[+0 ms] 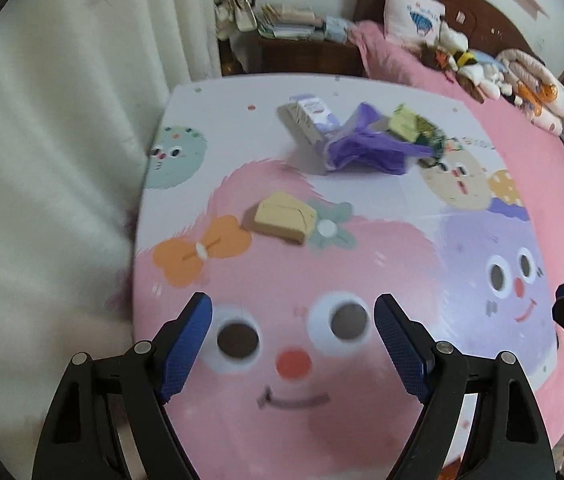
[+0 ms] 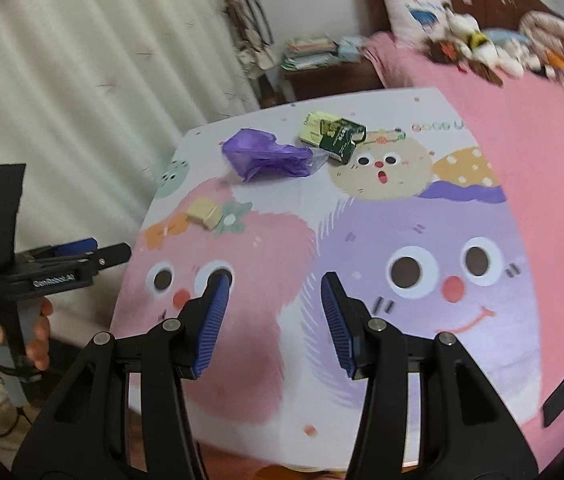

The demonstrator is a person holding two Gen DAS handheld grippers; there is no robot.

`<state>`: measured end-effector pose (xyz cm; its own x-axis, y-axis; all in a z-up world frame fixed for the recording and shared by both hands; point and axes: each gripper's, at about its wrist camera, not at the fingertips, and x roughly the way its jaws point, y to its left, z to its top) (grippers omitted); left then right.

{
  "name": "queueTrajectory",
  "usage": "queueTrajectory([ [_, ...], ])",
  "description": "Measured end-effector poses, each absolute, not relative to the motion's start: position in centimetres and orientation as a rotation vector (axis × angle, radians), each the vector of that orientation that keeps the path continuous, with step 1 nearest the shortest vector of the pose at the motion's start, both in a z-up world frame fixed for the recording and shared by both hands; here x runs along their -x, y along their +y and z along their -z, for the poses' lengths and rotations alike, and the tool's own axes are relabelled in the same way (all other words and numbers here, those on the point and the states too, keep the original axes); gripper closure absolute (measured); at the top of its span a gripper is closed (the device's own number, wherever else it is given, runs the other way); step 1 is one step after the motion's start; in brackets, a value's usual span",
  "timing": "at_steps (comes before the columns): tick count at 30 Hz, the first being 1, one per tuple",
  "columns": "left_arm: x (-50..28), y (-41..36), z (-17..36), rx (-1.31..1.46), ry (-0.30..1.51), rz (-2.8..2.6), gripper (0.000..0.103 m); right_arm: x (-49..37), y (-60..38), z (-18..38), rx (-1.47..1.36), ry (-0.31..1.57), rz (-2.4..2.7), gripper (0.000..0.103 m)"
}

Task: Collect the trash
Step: 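Grasp the beige carton with left tool while right tool grasps the purple bag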

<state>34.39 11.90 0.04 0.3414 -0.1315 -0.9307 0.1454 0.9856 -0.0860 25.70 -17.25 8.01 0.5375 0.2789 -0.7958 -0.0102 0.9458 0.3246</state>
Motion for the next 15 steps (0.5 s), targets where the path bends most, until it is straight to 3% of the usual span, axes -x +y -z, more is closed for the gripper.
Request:
queueTrajectory([
  [7,-43.2,11.5,9.0,-0.087,1.332,0.236,0.018,-32.6,-14.1,-2.5,-0.372,1.071,-0.085,0.058],
  [15,-47.4,10.2,12.7,-0.103,1.369,0.312,0.018,-36.7,-11.9,1.6,-0.417,1.116,-0.04,0.058],
])
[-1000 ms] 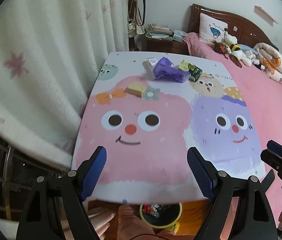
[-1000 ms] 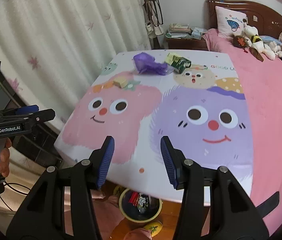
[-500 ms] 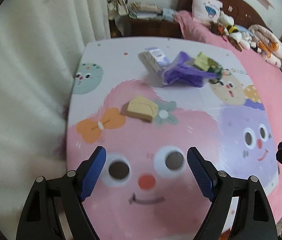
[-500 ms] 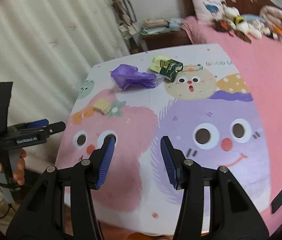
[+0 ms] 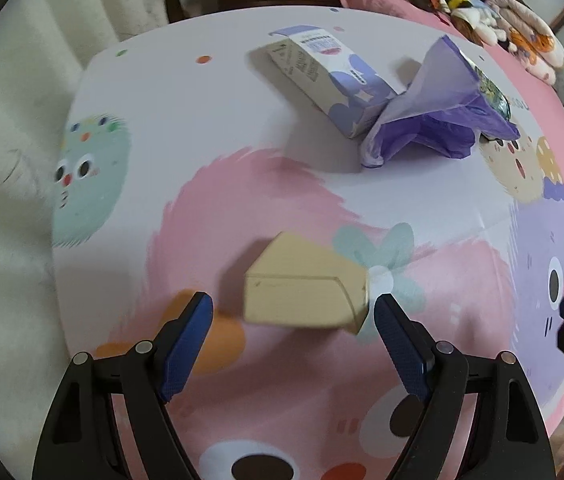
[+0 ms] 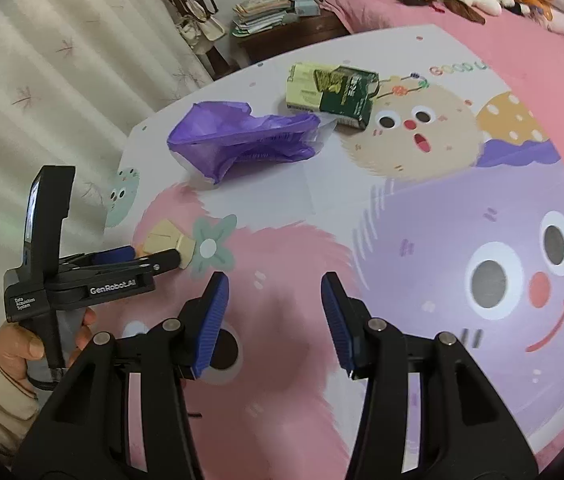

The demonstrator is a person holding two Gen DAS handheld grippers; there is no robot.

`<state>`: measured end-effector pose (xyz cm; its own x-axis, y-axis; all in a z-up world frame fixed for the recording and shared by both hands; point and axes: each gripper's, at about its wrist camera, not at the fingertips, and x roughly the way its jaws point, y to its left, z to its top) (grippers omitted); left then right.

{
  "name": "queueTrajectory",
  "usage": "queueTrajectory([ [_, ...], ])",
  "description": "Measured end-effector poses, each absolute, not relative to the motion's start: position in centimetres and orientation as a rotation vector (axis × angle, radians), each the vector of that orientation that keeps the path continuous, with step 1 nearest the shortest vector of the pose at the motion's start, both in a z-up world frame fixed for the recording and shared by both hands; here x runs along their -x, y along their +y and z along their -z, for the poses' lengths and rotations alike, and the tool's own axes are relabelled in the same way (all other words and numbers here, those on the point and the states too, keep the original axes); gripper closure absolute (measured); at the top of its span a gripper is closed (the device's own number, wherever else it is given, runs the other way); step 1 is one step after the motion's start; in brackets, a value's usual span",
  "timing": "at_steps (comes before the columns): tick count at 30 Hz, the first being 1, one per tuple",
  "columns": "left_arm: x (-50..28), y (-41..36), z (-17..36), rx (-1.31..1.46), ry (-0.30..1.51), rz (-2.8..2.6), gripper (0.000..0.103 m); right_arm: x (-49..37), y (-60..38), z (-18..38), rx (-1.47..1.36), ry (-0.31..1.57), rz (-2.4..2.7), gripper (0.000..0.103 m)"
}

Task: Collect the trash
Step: 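Grasp the beige carton with left tool while right tool grasps the purple bag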

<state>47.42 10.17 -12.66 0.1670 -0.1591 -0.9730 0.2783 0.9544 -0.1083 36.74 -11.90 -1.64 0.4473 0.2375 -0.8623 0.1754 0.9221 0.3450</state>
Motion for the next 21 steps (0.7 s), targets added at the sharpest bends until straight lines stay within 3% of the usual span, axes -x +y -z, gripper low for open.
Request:
queueTrajectory([
  [3,-48.2,9.6,13.5,-0.121,1.371,0.33,0.029,-37.4,-11.4,2.2,-0.424,1.127,-0.036,0.058],
  [4,-48.4,9.5,13.5,-0.136,1.353,0.334,0.041,-37.8,-11.3,2.4,-0.428,1.131,-0.036,0.058],
  [11,-49.5,10.9,13.0,-0.121,1.31,0.323,0.041,-40.5,-10.6,2.4,-0.456,1.132,-0.042,0.057],
  [13,-50.1,11.9,12.3,-0.105,1.287,0.307,0.041,-41.5,-10.6,2.2,-0.501,1.129,-0.05,0.045],
  [21,-52.6,14.9,9.2,-0.019,1.219,0.27,0.041,-45.5,-12.1,1.9,-0.831,1.07,-0.017,0.035],
])
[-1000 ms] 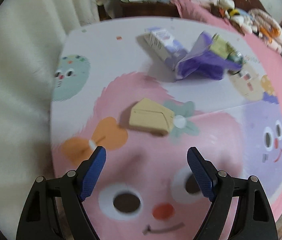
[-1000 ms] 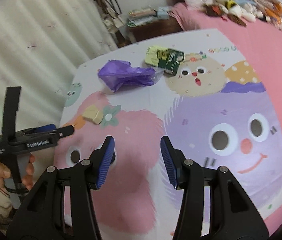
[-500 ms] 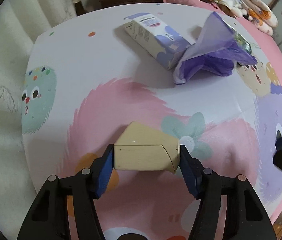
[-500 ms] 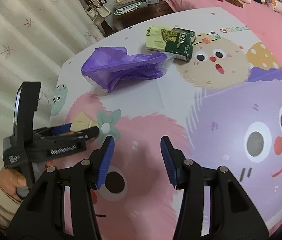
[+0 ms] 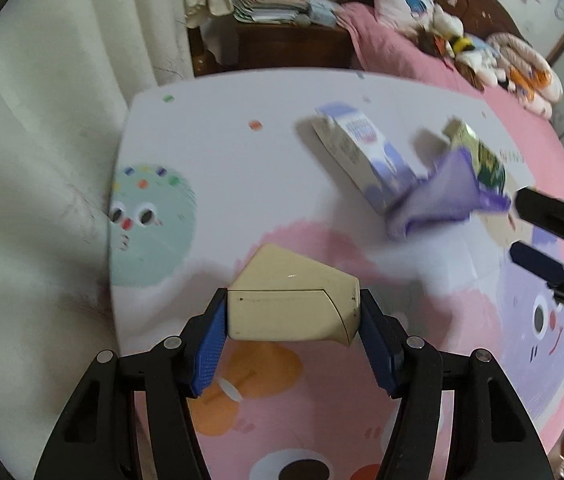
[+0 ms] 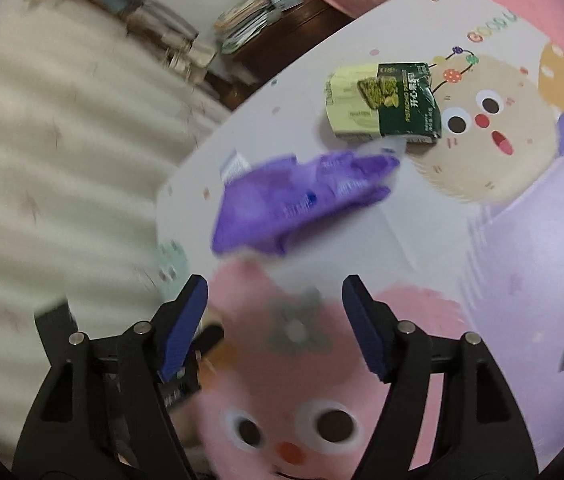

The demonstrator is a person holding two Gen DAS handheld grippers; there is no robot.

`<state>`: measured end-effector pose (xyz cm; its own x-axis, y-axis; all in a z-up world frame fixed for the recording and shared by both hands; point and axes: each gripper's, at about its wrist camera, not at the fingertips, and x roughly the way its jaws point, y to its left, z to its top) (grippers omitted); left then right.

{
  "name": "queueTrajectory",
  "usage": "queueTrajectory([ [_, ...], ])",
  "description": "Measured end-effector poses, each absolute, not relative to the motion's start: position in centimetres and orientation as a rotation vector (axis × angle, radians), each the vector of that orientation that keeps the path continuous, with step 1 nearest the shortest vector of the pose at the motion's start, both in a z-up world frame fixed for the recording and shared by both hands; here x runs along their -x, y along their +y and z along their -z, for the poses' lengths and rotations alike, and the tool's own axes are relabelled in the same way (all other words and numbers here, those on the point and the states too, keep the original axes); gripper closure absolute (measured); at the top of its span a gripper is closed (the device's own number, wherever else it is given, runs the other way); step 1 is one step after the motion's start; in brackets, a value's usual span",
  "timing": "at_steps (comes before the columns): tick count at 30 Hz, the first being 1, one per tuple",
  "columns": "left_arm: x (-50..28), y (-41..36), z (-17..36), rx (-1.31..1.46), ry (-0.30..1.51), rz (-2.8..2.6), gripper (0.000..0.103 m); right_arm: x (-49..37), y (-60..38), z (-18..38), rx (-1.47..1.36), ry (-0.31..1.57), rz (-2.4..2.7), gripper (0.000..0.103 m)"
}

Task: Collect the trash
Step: 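Grasp the beige carton with left tool while right tool grasps the purple bag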

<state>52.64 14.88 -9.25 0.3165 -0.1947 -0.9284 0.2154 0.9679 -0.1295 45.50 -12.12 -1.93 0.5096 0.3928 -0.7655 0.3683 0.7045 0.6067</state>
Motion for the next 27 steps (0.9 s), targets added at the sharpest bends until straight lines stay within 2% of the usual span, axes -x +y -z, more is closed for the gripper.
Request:
queueTrajectory([
  [8,-52.9,16.8,7.4,0.026,1.192,0.235,0.041,-50.0,-13.2,5.0,-0.882,1.121,0.202,0.036],
  [9,-52.3,16.8,7.2,0.028,1.192,0.231,0.041,-50.4,-13.2,5.6,-0.872,1.128,0.225,0.039],
  [11,-52.0,16.8,7.2,0.034,1.191,0.228,0.041,-50.8,-13.5,6.7,-0.863,1.151,0.257,0.05],
  [13,-51.6,16.6,7.2,0.035,1.187,0.23,0.041,-51.0,-13.5,7.6,-0.857,1.172,0.279,0.074],
  [16,-50.5,16.2,7.0,0.031,1.181,0.236,0.041,-50.5,-13.3,7.8,-0.842,1.151,0.259,0.092],
  [19,-48.9,15.6,6.8,0.04,1.184,0.24,0.041,-49.3,-13.6,7.2,-0.798,1.127,0.228,0.1],
  [27,-42.6,12.3,5.4,0.068,1.175,0.242,0.041,-42.3,-15.7,3.0,-0.676,1.066,0.105,0.102],
])
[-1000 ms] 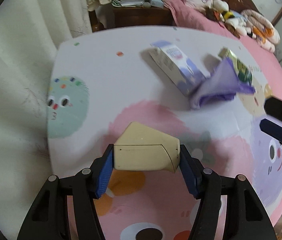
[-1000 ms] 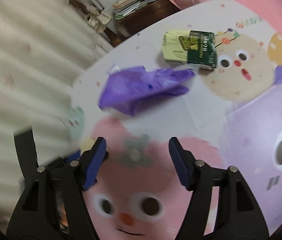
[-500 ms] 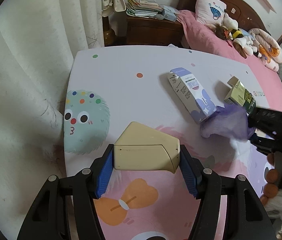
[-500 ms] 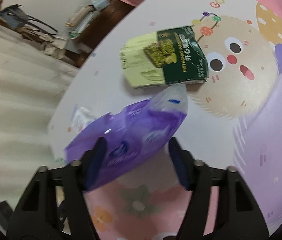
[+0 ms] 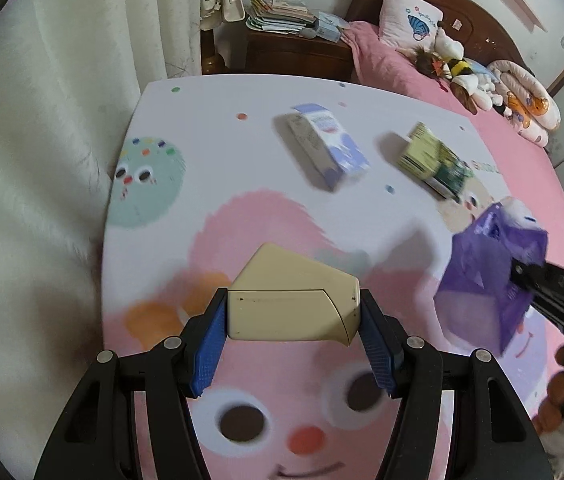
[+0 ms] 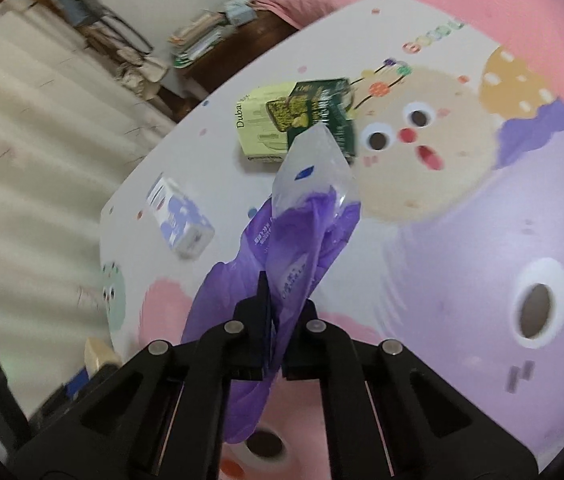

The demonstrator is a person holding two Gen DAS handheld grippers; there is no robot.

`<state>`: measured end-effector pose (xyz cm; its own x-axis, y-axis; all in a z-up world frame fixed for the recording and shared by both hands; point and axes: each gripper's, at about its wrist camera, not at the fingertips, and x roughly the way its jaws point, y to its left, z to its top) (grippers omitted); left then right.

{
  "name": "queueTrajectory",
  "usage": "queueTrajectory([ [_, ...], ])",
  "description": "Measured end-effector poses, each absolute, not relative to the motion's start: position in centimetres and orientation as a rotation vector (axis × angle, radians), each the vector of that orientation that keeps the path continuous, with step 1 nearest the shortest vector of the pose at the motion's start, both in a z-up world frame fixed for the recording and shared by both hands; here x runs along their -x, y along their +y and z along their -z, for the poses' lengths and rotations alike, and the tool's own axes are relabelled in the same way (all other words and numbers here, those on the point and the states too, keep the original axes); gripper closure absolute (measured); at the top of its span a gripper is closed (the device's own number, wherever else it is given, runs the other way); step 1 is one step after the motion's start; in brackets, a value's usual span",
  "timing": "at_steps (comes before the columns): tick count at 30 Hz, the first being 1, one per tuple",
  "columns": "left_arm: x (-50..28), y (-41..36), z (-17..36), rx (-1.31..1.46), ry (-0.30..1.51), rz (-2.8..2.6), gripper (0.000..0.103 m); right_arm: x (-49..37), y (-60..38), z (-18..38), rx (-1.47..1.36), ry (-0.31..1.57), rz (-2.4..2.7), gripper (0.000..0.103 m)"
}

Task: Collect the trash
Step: 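Grasp the beige carton with left tool while right tool grasps the purple bag, then lower both tools over the bin and open them to drop the items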

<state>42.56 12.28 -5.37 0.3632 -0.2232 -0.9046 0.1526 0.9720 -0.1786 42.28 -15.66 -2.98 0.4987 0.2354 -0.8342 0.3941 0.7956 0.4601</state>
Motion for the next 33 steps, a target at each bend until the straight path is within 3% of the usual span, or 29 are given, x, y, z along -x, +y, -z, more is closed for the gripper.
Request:
queueTrajectory([
  [11,-27.2,3.5,2.7,0.111,1.111,0.175,0.041,-25.5,-20.8,-2.5,-0.512,1.036,-0.153,0.102],
  [18,-14.1,0.6,4.1,0.141,1.148,0.149,0.041,-14.9,-22.8,-3.1,-0.412,1.06,-0.32,0.102],
  [26,-2.1,-1.3,8.0,0.028,1.245,0.206,0.041,-4.9,-22.1,0.0,-0.299,1.139,-0.445,0.102],
  [33,3.9,-1.1,15.2,-0.004,1.327,0.238,0.041,1.8,-20.1,7.3,-0.303,1.259,-0.47,0.102],
])
